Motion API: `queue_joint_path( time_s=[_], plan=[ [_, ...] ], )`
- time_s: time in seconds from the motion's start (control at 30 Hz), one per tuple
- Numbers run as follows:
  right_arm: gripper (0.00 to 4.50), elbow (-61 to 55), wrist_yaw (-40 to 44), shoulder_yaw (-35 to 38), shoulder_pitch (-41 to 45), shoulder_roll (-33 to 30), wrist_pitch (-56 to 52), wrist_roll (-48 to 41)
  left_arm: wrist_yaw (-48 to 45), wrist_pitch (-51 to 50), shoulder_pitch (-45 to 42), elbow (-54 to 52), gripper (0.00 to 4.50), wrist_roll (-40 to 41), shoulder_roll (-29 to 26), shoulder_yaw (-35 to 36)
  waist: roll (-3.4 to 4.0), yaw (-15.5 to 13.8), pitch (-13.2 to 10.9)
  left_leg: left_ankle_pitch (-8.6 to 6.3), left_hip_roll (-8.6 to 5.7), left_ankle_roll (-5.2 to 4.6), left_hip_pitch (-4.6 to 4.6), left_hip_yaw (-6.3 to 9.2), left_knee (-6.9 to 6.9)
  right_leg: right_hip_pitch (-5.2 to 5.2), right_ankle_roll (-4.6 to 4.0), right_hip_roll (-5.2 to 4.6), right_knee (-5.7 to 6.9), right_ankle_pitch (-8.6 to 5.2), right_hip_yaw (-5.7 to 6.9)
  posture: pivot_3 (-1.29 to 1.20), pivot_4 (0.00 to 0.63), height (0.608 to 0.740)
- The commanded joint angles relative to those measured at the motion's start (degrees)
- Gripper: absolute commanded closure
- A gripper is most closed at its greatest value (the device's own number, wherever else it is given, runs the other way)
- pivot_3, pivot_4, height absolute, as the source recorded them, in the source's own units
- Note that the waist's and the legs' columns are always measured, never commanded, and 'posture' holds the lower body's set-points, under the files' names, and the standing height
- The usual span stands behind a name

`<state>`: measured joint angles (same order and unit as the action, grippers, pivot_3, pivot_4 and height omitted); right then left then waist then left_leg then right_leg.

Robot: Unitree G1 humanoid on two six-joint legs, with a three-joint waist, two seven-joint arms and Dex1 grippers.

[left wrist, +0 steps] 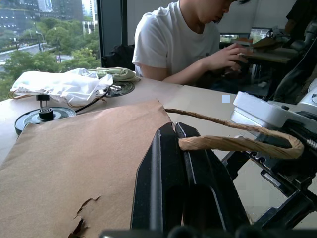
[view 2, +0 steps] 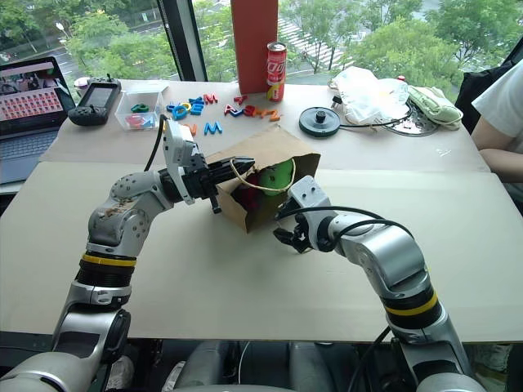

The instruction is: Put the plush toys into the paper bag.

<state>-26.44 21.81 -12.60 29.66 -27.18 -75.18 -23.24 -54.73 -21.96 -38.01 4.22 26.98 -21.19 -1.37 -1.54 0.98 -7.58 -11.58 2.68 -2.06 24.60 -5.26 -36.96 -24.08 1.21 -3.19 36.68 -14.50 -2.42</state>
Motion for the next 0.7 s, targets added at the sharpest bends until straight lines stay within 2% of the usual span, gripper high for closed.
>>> queue_joint_path(
  time_s=[0.03,0.23,0.37,0.57,0.7],
  plan=[
    [0.82,0.65,-1.60,-0.33,-0.88,1.49,2.32,1.56,-0.06,0.46,-0.93,-1.85,4.50,0.14,-0.77,0.70,0.00,-0.15,0.00,0.00,0.00,0.00,0.00,0.00,-0.01,0.01,0.00,0.00,0.00,0.00,0.01,0.00,0.150,0.739],
    [0.82,3.87,-2.16,-1.34,-2.38,2.64,5.47,3.31,-0.03,0.41,-0.89,-2.04,4.50,0.17,-1.15,0.54,0.00,-0.25,0.00,0.00,-0.05,0.00,0.00,-0.01,-0.02,0.02,0.00,-0.05,0.00,0.00,0.01,0.00,0.150,0.739],
    [1.83,3.26,-1.72,-0.17,-2.92,3.86,6.33,2.56,-0.09,0.34,-1.01,-1.97,4.50,0.28,-1.28,0.58,0.00,-0.25,0.00,0.00,-0.04,0.00,0.00,0.02,-0.01,0.03,0.00,-0.03,0.00,0.00,0.02,0.00,0.150,0.739],
    [3.90,3.03,-1.51,1.06,-1.95,4.58,6.49,2.63,-0.12,0.50,-1.12,-1.73,4.50,0.14,-1.21,0.45,0.00,-0.21,0.00,0.00,-0.03,0.00,0.00,0.01,-0.01,0.02,0.00,-0.02,0.01,0.00,0.02,0.00,0.150,0.739],
    [3.90,3.80,-1.71,1.67,-1.01,4.60,7.52,3.32,-0.26,0.83,-1.10,-1.60,4.50,-0.05,-1.18,0.32,0.00,-0.22,0.00,0.00,-0.04,0.00,0.00,0.01,-0.01,0.02,0.00,-0.03,0.01,0.00,0.02,0.00,0.150,0.739]
  ],
)
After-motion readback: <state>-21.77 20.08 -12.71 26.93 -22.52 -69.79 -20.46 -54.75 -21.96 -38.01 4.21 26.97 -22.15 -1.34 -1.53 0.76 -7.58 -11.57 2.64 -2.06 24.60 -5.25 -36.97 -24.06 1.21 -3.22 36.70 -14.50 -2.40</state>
